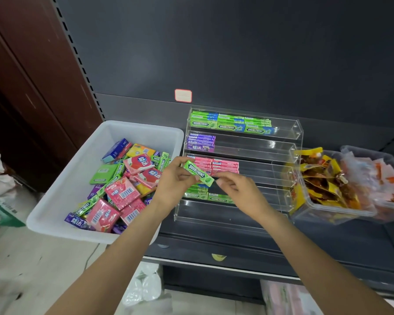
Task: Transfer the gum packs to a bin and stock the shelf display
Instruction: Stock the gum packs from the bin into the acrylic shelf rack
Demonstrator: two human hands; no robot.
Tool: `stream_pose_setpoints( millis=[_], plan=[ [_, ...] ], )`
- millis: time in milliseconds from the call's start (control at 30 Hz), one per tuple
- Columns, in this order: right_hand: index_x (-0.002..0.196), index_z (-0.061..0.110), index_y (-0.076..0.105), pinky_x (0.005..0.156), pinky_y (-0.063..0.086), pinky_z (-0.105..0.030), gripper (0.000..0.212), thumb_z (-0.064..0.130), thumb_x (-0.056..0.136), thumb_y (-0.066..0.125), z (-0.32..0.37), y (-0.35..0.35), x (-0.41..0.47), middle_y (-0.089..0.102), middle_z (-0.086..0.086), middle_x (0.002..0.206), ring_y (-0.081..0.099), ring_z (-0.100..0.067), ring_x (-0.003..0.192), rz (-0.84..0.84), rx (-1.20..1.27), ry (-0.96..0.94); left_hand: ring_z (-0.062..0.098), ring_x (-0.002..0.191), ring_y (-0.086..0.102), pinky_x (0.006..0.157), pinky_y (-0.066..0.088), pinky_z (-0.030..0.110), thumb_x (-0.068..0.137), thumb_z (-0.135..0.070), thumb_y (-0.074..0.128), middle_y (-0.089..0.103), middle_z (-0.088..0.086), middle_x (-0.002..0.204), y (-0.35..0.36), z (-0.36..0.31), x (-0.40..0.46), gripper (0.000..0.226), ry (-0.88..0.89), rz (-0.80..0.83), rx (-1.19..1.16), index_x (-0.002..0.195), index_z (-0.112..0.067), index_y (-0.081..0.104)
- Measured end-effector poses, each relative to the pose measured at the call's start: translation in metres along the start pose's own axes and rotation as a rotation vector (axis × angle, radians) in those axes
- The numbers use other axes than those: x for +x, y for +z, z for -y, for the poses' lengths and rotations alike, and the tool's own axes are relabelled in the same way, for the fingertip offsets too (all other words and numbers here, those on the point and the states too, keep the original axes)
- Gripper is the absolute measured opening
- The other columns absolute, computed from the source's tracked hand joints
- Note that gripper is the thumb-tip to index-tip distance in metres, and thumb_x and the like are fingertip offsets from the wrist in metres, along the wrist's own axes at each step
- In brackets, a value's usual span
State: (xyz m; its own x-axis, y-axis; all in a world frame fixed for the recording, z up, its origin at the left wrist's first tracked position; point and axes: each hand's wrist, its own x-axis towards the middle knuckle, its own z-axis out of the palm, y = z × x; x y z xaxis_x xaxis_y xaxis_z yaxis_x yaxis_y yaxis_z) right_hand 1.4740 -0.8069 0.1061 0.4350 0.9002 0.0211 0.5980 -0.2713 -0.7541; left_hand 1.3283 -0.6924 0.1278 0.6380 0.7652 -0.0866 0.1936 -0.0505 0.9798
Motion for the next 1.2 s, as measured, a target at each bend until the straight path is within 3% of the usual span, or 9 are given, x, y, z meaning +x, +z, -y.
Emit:
stream_pose_setpoints(
  millis=[67, 133, 267, 333, 467, 600, 800, 933, 1200],
  plan=[
    [0.119, 0.019, 0.063, 0.081, 0.047, -0.009, 0.028, 0.022, 0.091, 0.059, 0.004, -0.004, -0.001, 0.065, 0.01, 0.102, 0.061, -0.002, 0.094, -0.011, 0.14, 0.019, 0.018, 0.078, 0.066, 0.074, 0.053, 0.019, 0.081, -0.002, 0.069, 0.066, 0.012, 0.081, 0.01, 0.001, 0.001, 0.041, 0.019, 0.06, 0.001, 0.115, -0.015, 0.052],
    [0.113, 0.015, 0.066, 0.077, 0.051, -0.015, 0.026, 0.015, 0.087, 0.064, 0.005, -0.006, 0.0, 0.068, 0.007, 0.097, 0.064, -0.006, 0.088, -0.003, 0.216, 0.034, 0.018, 0.079, 0.066, 0.076, 0.054, 0.024, 0.08, -0.001, 0.069, 0.066, 0.009, 0.083, 0.02, 0.004, 0.003, 0.039, 0.024, 0.121, 0.007, 0.112, -0.016, 0.053],
    [0.098, 0.014, 0.069, 0.074, 0.051, -0.02, 0.016, 0.007, 0.084, 0.067, -0.008, -0.011, -0.002, 0.067, 0.004, 0.089, 0.062, -0.013, 0.082, -0.051, 0.199, 0.087, 0.014, 0.086, 0.064, 0.081, 0.051, 0.025, 0.082, -0.007, 0.069, 0.065, -0.002, 0.088, 0.03, 0.016, 0.008, 0.039, 0.085, 0.172, 0.15, 0.116, -0.018, 0.053],
    [0.099, 0.014, 0.069, 0.078, 0.05, -0.021, 0.016, 0.008, 0.084, 0.067, -0.021, -0.016, -0.006, 0.067, 0.002, 0.093, 0.061, -0.011, 0.084, -0.108, 0.048, 0.104, 0.015, 0.106, 0.059, 0.091, 0.046, 0.023, 0.085, -0.012, 0.065, 0.062, 0.001, 0.112, 0.028, 0.025, 0.007, 0.042, 0.156, 0.184, 0.417, 0.125, -0.017, 0.051],
    [0.108, 0.013, 0.068, 0.078, 0.044, -0.019, 0.022, 0.011, 0.087, 0.064, -0.04, -0.017, -0.013, 0.065, -0.003, 0.106, 0.059, -0.013, 0.088, -0.162, -0.27, 0.124, 0.021, 0.135, 0.032, 0.11, 0.032, 0.036, 0.091, -0.028, 0.056, 0.034, 0.001, 0.148, 0.024, 0.043, 0.003, 0.059, 0.261, 0.287, 1.078, 0.144, -0.021, 0.031],
    [0.115, 0.018, 0.065, 0.077, 0.05, -0.026, 0.025, 0.015, 0.091, 0.059, -0.039, -0.007, -0.013, 0.062, -0.001, 0.114, 0.062, -0.017, 0.095, -0.126, -0.439, 0.098, 0.022, 0.143, 0.017, 0.115, 0.019, 0.035, 0.094, -0.035, 0.05, 0.015, 0.0, 0.157, 0.023, 0.053, 0.001, 0.067, 0.249, 0.346, 1.302, 0.149, -0.023, 0.014],
    [0.121, 0.017, 0.062, 0.086, 0.051, -0.033, 0.029, 0.014, 0.097, 0.048, -0.042, 0.004, -0.003, 0.062, -0.004, 0.118, 0.06, -0.02, 0.105, 0.026, -0.494, 0.083, 0.022, 0.146, 0.007, 0.119, 0.013, 0.034, 0.095, -0.03, 0.049, 0.005, 0.0, 0.159, 0.023, 0.059, 0.001, 0.069, 0.228, 0.38, 1.314, 0.15, -0.021, 0.008],
    [0.125, 0.015, 0.058, 0.086, 0.049, -0.032, 0.034, 0.029, 0.095, 0.052, -0.042, 0.006, -0.001, 0.06, -0.003, 0.117, 0.058, -0.018, 0.104, 0.137, -0.447, 0.047, 0.022, 0.146, 0.005, 0.119, 0.011, 0.034, 0.095, -0.027, 0.05, 0.005, 0.0, 0.158, 0.023, 0.06, 0.0, 0.069, 0.216, 0.377, 1.244, 0.15, -0.021, 0.009],
    [0.134, 0.017, 0.048, 0.094, 0.045, -0.034, 0.043, 0.031, 0.094, 0.054, -0.033, 0.011, 0.0, 0.054, -0.003, 0.128, 0.051, -0.019, 0.118, 0.172, -0.513, 0.055, 0.023, 0.145, 0.009, 0.117, 0.013, 0.033, 0.094, -0.024, 0.052, 0.012, 0.001, 0.157, 0.024, 0.057, 0.004, 0.064, 0.184, 0.374, 1.108, 0.149, -0.02, 0.019]
  ],
)
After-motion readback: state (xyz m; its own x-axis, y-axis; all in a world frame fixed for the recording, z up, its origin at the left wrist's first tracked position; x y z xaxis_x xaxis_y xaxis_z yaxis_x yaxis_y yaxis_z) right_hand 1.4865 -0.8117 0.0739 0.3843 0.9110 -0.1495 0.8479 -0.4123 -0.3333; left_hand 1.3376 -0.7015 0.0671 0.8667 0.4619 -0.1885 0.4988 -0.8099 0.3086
